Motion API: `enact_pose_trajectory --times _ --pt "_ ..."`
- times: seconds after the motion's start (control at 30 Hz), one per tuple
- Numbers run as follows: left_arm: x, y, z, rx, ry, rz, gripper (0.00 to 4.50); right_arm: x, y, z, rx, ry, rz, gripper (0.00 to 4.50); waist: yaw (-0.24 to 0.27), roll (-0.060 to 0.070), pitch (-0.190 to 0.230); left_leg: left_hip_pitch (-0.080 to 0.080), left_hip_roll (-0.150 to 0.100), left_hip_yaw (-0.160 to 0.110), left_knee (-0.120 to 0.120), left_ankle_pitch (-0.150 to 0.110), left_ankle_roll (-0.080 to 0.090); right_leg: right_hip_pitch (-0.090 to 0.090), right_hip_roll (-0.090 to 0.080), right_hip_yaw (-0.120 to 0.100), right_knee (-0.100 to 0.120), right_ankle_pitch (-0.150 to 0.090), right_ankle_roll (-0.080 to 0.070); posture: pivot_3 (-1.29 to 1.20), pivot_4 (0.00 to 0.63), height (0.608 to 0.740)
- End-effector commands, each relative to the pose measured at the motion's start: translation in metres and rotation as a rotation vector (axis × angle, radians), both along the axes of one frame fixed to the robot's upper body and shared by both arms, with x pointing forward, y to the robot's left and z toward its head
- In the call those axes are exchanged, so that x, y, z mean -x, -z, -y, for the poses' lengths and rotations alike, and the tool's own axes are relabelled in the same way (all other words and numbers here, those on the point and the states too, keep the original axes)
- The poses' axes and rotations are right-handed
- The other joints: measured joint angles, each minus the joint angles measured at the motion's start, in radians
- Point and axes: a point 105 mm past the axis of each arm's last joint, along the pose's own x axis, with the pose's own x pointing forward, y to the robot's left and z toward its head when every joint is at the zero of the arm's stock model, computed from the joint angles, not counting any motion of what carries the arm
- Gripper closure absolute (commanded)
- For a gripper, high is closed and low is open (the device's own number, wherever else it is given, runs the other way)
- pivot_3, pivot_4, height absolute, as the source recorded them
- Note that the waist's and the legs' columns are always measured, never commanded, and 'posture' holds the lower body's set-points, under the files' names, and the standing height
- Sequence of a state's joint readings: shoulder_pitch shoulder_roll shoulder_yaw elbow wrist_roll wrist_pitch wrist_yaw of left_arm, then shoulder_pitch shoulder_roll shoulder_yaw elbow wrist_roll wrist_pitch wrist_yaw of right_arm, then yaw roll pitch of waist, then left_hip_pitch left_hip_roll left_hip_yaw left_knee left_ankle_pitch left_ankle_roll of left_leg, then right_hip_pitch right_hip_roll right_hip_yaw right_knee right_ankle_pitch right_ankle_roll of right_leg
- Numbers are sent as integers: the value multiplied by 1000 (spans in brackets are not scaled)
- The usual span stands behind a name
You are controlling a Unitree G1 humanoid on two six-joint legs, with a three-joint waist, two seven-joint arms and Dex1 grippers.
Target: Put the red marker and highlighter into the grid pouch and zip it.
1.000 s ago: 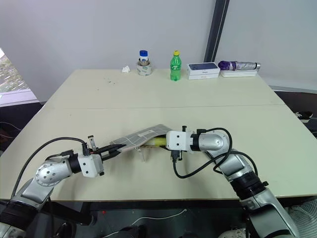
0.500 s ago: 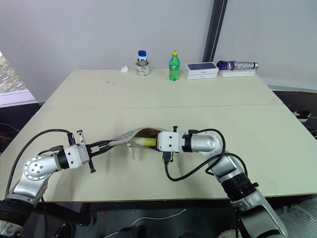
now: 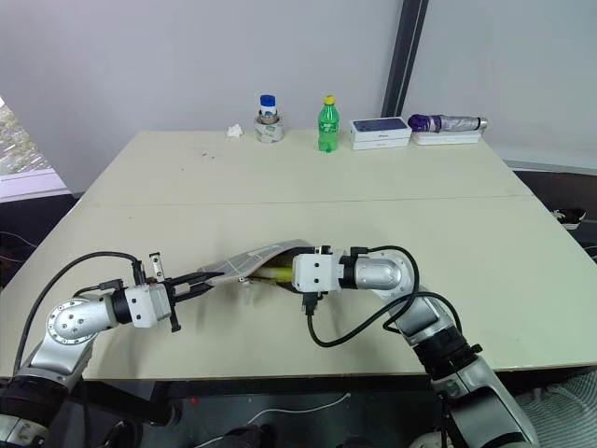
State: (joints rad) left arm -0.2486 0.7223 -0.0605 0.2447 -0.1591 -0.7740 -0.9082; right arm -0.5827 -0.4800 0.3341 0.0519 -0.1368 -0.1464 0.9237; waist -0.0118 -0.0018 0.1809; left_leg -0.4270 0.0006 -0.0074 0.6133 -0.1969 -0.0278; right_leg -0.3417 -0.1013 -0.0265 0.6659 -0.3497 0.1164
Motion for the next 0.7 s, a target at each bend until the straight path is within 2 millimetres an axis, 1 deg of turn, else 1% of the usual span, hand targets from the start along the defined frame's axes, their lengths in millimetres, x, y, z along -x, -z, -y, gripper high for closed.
enact_pose_trajectory --times 0.03,0.17,0.23,0.3,0.37,0.47,0.5,0.6,0.67,0.7 --pt "0 -7 0 13 4 40 4500 -1 -9 2 10 7 51 55 0 0 0 0 0 0 0 0 0 0 0 0 0 0 0 0 150 740" --pt "-1 -5 -3 36 -19 29 4500 4 -3 15 59 19 5 55 2 0 0 0 0 0 0 0 0 0 0 0 0 0 0 0 150 740" --pt "-1 -3 -5 37 -32 22 4500 8 -4 22 59 27 -27 55 1 0 0 0 0 0 0 0 0 0 0 0 0 0 0 0 150 740" --pt "-1 -1 -6 33 -39 20 4500 11 -11 28 16 48 -61 55 0 0 0 0 0 0 0 0 0 0 0 0 0 0 0 0 150 740" --pt "-1 1 -7 26 -45 22 4500 15 -22 34 -65 76 -124 55 0 0 0 0 0 0 0 0 0 0 0 0 0 0 0 0 150 740" --pt "-2 3 -7 26 -61 30 4500 21 -31 52 -163 140 -221 55 2 0 0 0 3 -1 0 0 0 1 0 0 0 0 0 0 150 740" --pt "-2 3 -6 33 -67 30 4500 18 -31 63 -204 207 -247 55 3 0 0 0 3 -2 0 0 0 1 0 0 0 0 0 0 150 740" --pt "-2 5 -3 46 -78 38 4500 6 -14 102 -280 464 -271 55 8 -1 -1 0 2 -2 0 0 0 2 -1 -1 -1 0 0 0 150 740" --pt "0 8 1 40 -70 43 4500 7 0 126 -320 617 -301 55 10 -1 -1 0 2 -1 0 0 0 2 -1 0 -1 0 0 0 150 740" --pt "1 9 2 39 -68 43 4500 10 6 134 -316 673 -306 55 11 -1 -1 0 2 -1 0 0 0 2 -1 0 -1 0 0 0 150 740"
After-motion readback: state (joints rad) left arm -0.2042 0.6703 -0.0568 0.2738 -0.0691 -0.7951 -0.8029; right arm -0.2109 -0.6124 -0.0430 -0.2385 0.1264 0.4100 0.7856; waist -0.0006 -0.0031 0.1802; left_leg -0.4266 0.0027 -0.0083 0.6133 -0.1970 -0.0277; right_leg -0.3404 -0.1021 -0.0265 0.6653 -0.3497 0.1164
